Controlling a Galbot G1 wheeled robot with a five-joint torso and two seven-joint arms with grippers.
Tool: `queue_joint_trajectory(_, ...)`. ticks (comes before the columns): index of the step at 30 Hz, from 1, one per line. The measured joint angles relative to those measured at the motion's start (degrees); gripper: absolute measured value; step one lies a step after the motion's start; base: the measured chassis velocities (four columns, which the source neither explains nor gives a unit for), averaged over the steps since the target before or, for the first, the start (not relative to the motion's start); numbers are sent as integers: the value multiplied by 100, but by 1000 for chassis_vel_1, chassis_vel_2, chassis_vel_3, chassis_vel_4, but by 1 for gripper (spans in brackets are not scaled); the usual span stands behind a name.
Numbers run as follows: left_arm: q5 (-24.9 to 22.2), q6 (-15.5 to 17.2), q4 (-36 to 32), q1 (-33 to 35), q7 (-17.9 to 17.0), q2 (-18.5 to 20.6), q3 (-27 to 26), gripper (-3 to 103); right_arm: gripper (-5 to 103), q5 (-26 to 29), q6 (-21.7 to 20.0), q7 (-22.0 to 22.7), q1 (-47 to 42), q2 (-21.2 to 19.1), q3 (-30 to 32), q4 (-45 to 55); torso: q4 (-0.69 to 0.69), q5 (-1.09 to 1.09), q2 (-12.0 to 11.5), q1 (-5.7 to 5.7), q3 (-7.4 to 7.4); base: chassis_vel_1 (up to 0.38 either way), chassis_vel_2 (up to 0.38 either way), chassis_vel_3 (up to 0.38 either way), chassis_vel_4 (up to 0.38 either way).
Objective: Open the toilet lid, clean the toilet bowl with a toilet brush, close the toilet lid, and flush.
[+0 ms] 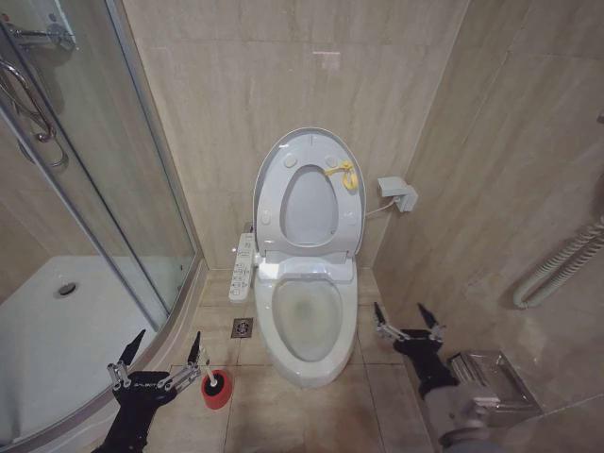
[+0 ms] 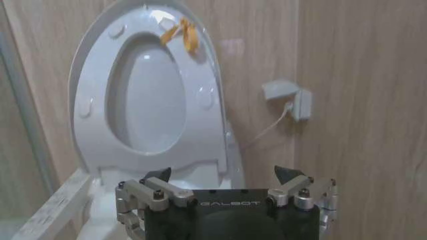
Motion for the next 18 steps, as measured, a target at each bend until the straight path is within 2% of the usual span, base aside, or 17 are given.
queue_joint_trajectory(1,0,0,0,0,0,0,0,100,100,0,0,0,0,0,0,0,0,0,0,0,0,0,0,0,0)
queue_joint_trajectory(3,0,0,0,0,0,0,-1,100,100,266,-149,290,102,-119,60,144,2,-2,0,0,0,0,0,0,0)
queue_joint_trajectory(4,0,0,0,0,0,1,0,100,100,343,-179,332,117,-166,74,174,-1,-1,0,0,0,0,0,0,0)
queue_joint_trajectory(11,0,0,0,0,0,1,0,100,100,592,-215,342,242,-385,156,209,0,-1,0,0,0,0,0,0,0)
queue_joint_trajectory(18,0,0,0,0,0,0,0,100,100,597,-181,332,553,-388,78,-89,-1,-1,0,0,0,0,0,0,0)
